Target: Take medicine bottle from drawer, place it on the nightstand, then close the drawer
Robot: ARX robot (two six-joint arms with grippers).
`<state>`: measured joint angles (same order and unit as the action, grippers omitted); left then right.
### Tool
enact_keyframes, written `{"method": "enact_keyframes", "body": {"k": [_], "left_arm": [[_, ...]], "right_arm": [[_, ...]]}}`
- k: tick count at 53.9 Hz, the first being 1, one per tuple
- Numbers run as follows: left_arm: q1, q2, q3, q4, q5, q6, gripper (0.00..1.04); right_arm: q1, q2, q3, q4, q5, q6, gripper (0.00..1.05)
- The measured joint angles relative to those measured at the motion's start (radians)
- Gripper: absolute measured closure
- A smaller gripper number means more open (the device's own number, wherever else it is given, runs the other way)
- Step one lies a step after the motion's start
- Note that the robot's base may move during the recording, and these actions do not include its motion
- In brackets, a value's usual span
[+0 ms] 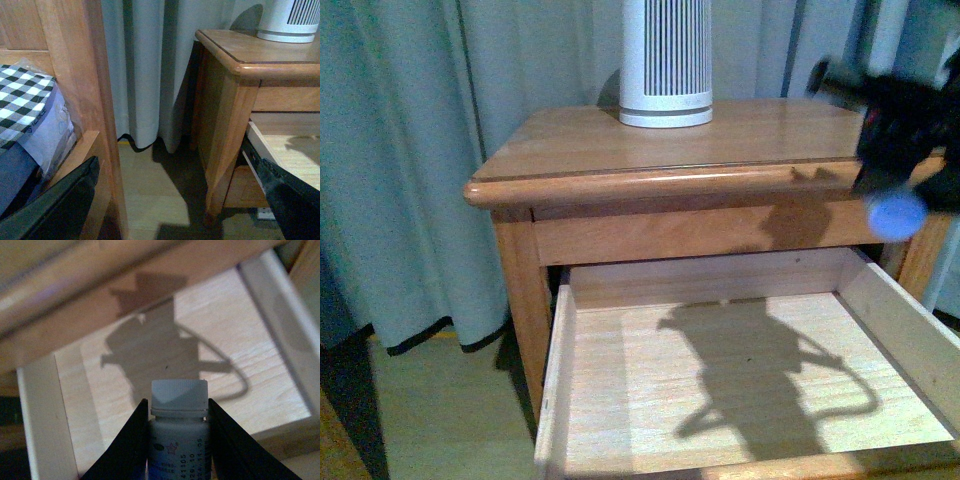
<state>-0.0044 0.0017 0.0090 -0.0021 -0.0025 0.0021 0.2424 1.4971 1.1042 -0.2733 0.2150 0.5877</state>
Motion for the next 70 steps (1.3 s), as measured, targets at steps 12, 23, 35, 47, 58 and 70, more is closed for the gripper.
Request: {"method": "enact_keyframes", "body": {"k": [12, 23, 35, 47, 58, 70], "left_arm": [[0.000, 0.000, 0.000, 0.000, 0.000, 0.000, 0.07], [0.000, 0.000, 0.000, 0.000, 0.000, 0.000, 0.07], [0.000, 0.000, 0.000, 0.000, 0.000, 0.000, 0.07], [0.000, 0.000, 0.000, 0.000, 0.000, 0.000, 0.07], [0.000, 0.000, 0.000, 0.000, 0.000, 0.000, 0.07], [0.000, 0.000, 0.000, 0.000, 0.000, 0.000, 0.07]], "right_arm": [[-0.196, 0.076, 0.295, 0.029, 0.021, -0.186, 0.74], [-0.230, 0.278, 0.482, 0.016, 0.003, -0.270, 0.74], [-0.226, 0.468, 0.597, 0.024, 0.005, -0.269, 0.74], [-0.213, 0.505, 0.597, 0.111, 0.009, -0.272, 0.49], [-0.206, 0.470, 0.554, 0.194, -0.014, -0.268, 0.16], [-0.215, 0.242, 0.365, 0.278, -0.018, -0.274, 0.07]]}}
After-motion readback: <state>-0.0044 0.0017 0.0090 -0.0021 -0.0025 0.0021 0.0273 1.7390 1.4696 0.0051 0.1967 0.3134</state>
